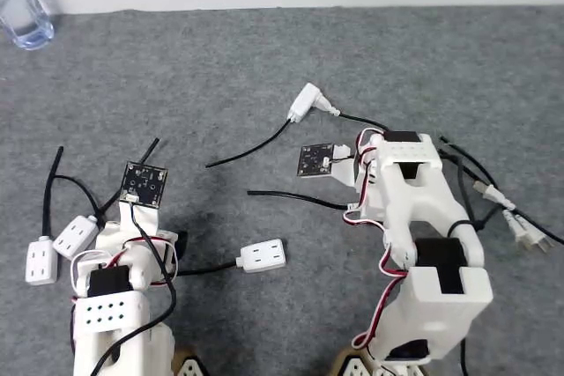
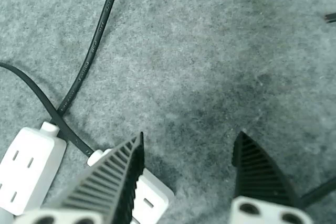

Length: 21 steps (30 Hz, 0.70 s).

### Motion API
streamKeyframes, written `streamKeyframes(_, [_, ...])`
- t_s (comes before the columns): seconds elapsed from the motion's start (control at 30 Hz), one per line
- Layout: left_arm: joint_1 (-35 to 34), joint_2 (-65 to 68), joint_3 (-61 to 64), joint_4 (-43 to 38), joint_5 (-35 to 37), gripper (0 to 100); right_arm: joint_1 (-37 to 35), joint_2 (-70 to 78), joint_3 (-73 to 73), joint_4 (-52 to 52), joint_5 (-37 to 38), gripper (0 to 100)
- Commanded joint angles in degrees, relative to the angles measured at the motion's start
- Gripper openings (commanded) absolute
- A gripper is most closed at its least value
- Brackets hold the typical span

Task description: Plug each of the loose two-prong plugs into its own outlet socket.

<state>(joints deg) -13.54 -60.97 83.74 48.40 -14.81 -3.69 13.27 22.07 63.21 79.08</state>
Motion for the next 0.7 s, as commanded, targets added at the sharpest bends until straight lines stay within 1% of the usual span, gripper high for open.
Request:
streamKeyframes(0.0, [0.26, -0.79, -0.13, -1.23, -0.62, 25, -3.03, -0.75, -1.67, -0.13, 3.25, 14.3])
streamKeyframes(0.1, [0.26, -0.79, -0.13, -1.23, -0.62, 25, -2.77, -0.75, -1.67, -1.54, 4.48, 1.0])
streamKeyframes(0.2, [0.35, -0.79, -0.13, -1.23, -0.62, 25, -1.10, -0.84, -1.67, -2.42, 1.23, 1.4])
streamKeyframes(0.3, [0.35, -0.79, -0.13, -1.23, -0.62, 25, -0.48, -1.80, -1.67, -2.33, -7.47, 0.9])
streamKeyframes(0.37, [0.35, -0.79, -0.13, -1.23, -0.62, 25, -0.48, -3.74, -1.49, -2.33, -15.30, 0.8])
streamKeyframes(0.47, [0.35, -0.79, -0.13, -1.23, -0.62, 25, -0.57, -8.84, -1.67, 0.13, -29.45, 0.8])
streamKeyframes(0.6, [0.35, -0.79, -0.13, -1.23, -0.62, 25, -0.66, -18.68, -1.32, 6.55, -52.31, 0.8])
streamKeyframes(0.67, [0.35, -0.79, -0.13, -1.23, -0.62, 25, -0.40, -23.60, -1.32, 10.07, -62.51, 0.8])
